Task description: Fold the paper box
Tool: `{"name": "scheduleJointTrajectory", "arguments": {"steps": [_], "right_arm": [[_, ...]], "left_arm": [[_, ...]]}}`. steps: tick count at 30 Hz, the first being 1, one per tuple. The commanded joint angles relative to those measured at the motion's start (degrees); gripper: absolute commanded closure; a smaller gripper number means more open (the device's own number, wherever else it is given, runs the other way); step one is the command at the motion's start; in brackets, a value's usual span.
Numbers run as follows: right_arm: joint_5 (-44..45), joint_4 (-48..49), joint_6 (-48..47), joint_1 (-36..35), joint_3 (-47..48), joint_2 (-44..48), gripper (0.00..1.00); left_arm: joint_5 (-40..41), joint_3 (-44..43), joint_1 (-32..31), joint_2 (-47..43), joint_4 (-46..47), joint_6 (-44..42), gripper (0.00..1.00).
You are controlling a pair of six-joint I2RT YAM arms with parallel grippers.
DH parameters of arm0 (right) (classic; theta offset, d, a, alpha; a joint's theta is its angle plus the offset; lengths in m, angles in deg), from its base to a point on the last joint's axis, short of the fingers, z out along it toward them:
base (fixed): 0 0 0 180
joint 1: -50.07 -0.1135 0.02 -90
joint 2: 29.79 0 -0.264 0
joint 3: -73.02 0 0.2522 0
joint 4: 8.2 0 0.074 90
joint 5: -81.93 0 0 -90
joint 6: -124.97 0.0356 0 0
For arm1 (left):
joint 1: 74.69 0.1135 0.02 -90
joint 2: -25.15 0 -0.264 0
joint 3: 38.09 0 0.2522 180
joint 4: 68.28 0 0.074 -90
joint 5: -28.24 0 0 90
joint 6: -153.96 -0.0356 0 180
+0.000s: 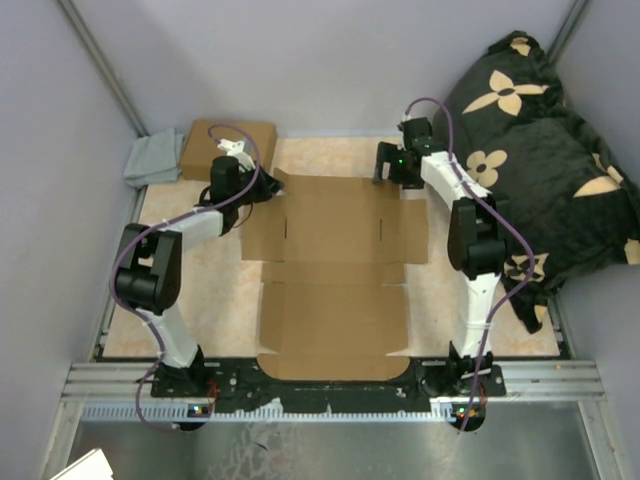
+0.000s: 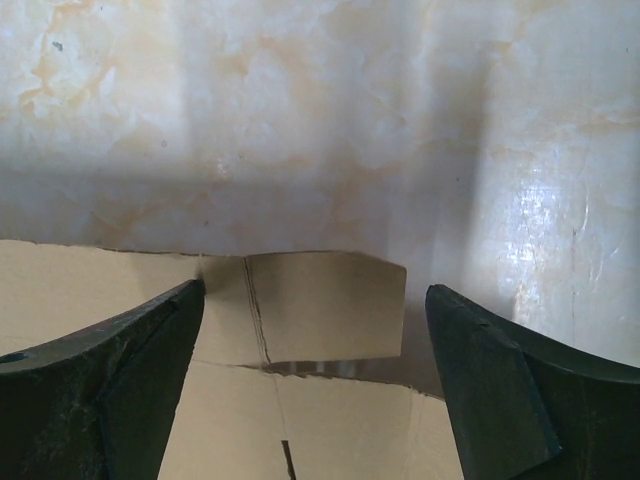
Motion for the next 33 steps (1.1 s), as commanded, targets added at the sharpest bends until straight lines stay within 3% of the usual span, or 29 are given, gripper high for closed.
{"name": "scheduleJointTrajectory", "arguments": {"steps": [1, 6, 18, 27, 33], "right_arm": [[-0.39, 3.55, -1.53, 0.57, -2.31, 5.58, 0.06], [-6.73, 6.86, -1.09, 1.08, -5.52, 6.13, 0.06], [-9.49, 11.26, -0.49, 2.09, -10.14, 9.50, 0.12], [-8.43, 12.29, -0.38, 2.12, -12.58, 12.87, 0.29], [-9.78, 12.53, 0.09, 2.11, -12.59, 12.49, 0.49]], "left_arm": [[-0.37, 0.55, -0.11, -2.92, 3.05, 0.09, 1.00], [-0.26, 0.77, -0.11, -3.02, 3.32, 0.17, 1.00], [0.56, 1.37, -0.11, -3.51, 3.16, -0.15, 1.00], [1.84, 0.87, -0.11, -3.06, 1.15, -0.31, 1.00], [1.85, 0.31, -0.11, -2.66, 0.28, -0.39, 1.00]]}}
